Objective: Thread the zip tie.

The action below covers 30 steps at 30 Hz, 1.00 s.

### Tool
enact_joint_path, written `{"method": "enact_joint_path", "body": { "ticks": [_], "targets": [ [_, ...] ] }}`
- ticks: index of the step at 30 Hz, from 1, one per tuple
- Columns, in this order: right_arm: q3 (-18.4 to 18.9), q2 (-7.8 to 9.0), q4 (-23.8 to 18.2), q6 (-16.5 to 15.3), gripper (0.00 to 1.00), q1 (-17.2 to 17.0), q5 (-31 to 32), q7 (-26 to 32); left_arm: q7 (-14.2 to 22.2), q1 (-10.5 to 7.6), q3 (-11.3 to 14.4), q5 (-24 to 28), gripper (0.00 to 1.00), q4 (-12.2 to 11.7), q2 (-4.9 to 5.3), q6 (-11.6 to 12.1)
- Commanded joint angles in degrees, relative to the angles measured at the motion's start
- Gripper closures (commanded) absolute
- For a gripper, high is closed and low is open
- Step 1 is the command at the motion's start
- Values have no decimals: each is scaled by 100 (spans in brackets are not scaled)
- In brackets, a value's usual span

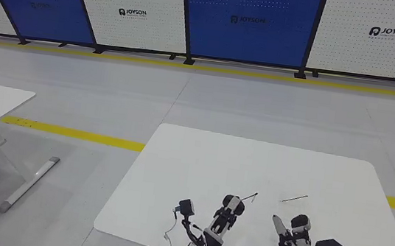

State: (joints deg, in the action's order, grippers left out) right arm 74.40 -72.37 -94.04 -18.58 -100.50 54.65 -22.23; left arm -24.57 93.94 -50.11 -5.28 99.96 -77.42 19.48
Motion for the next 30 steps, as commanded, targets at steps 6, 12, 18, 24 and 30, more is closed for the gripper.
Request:
{"method": "enact_joint_path", "body": {
  "ticks": [6, 12, 18, 24, 30],
  "targets": [
    [325, 96, -231, -90, 0, -309, -902, -451, -23, -130, -33, 75, 100, -233, -41, -316],
    [527, 252, -345, -90, 0, -485, -1809, -699, 226, -281, 35, 232, 100, -426, -82, -843],
    [528, 261, -353, -90, 0, -491, -1852, -695, 377, -447, 153, 454, 100, -624, -143, -1193],
    [528, 261, -353, -90, 0, -491, -1852, -695, 377, -447, 153, 454, 100, -624, -143, -1193],
    [528, 261, -353, -90, 0, -491, -1852, -695, 377, -447, 153, 454, 100, -624, -143, -1193]
  ]
}}
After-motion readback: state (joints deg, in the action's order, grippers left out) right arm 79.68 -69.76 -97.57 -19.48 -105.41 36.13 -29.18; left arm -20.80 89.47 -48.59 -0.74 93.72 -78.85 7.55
